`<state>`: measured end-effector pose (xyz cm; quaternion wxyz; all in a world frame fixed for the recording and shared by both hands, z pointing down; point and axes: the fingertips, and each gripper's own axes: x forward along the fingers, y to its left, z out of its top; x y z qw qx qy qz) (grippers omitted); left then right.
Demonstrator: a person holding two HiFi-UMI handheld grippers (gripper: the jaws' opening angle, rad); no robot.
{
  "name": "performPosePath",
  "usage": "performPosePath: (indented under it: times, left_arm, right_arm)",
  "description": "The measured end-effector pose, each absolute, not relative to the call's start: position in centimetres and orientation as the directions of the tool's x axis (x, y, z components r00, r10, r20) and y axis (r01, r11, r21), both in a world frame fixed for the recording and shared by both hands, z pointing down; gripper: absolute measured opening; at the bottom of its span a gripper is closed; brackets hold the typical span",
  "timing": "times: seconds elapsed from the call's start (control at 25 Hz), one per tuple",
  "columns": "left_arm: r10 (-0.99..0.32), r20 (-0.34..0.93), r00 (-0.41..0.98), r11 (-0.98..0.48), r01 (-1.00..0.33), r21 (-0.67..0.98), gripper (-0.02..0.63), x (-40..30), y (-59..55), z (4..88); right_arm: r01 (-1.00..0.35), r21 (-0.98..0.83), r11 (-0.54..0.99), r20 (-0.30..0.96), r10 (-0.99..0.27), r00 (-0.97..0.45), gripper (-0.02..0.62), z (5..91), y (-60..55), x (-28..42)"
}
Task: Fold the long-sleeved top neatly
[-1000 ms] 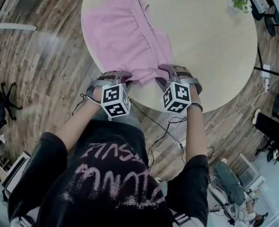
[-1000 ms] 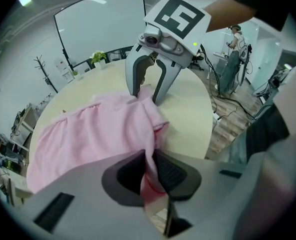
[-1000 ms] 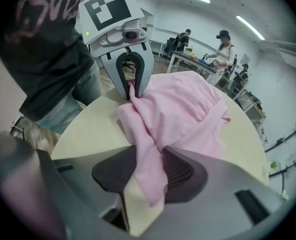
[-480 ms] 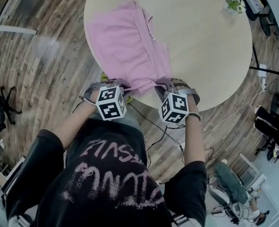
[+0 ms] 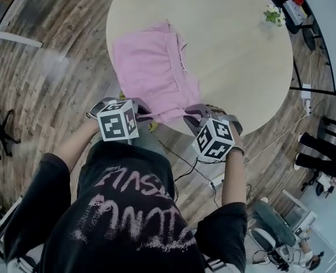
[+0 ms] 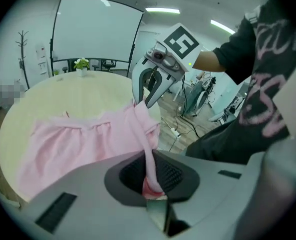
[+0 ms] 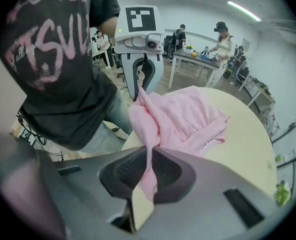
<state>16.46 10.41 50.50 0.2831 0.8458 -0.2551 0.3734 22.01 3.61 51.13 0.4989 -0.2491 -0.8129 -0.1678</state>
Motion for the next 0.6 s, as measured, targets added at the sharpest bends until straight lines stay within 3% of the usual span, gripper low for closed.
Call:
performPosePath:
  times: [0.6]
  left_arm:
    - [-0.420, 0.677, 0.604, -0.650, -0.721, 0.240, 0.037, 1.3, 2.2, 43.4]
  right_arm:
    - [0.564, 0.189, 0.804, 0.865, 0.135, -0.483, 0.040, 43.2, -4.7, 7.0]
